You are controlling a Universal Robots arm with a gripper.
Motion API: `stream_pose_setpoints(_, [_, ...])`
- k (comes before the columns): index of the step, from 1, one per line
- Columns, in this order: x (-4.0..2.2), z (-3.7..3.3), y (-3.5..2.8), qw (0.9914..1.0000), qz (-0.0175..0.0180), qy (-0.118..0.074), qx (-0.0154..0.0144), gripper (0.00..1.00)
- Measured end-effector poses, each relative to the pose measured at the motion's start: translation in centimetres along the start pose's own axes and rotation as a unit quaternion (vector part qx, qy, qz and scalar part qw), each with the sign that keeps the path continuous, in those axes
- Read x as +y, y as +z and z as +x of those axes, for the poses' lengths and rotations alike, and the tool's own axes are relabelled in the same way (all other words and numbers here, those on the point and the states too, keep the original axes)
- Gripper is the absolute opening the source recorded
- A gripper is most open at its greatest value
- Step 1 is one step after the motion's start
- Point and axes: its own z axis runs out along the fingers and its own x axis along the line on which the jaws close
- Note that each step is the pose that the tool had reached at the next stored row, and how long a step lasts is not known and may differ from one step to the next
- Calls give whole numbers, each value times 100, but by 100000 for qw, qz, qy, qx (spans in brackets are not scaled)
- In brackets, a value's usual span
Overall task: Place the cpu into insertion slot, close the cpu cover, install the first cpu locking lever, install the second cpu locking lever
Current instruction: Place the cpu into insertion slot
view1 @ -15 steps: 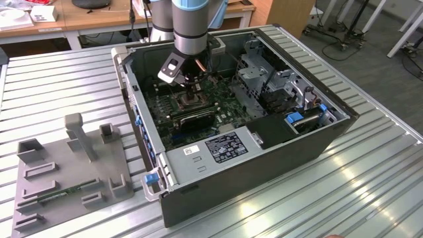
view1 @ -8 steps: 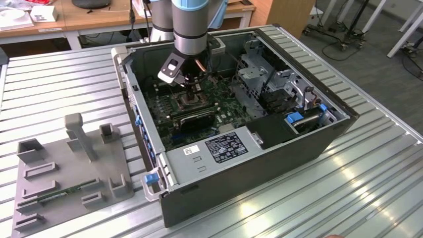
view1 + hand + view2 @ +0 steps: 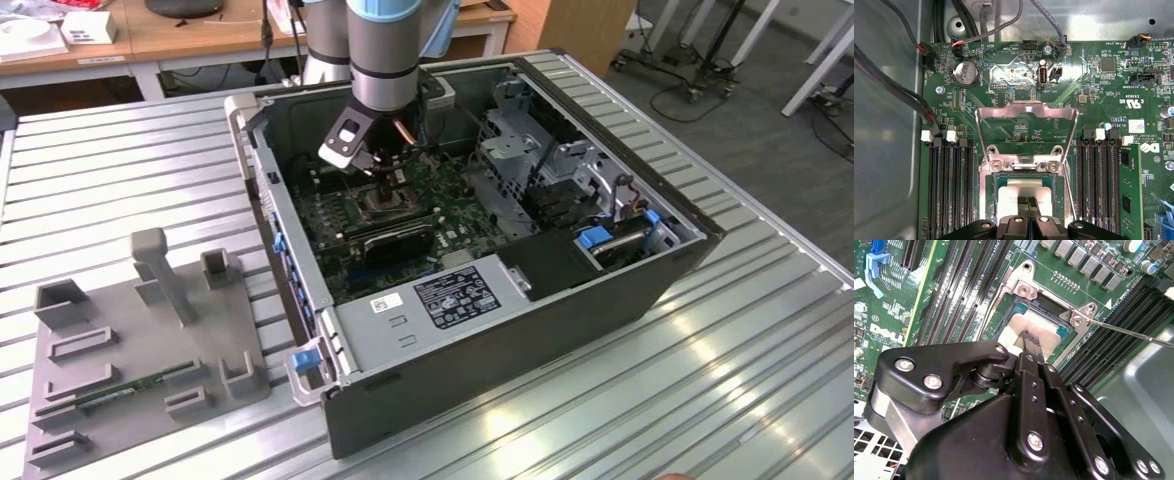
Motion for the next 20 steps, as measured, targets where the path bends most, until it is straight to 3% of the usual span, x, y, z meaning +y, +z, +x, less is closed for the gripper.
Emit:
stream_pose_setpoints(8, [0, -1, -5, 100000, -11, 3, 13, 11])
stream_pose_setpoints(13, [8, 11, -28, 100000, -125, 7, 201, 11])
stream_pose_setpoints(20, [12, 13, -135, 100000, -75, 3, 116, 11])
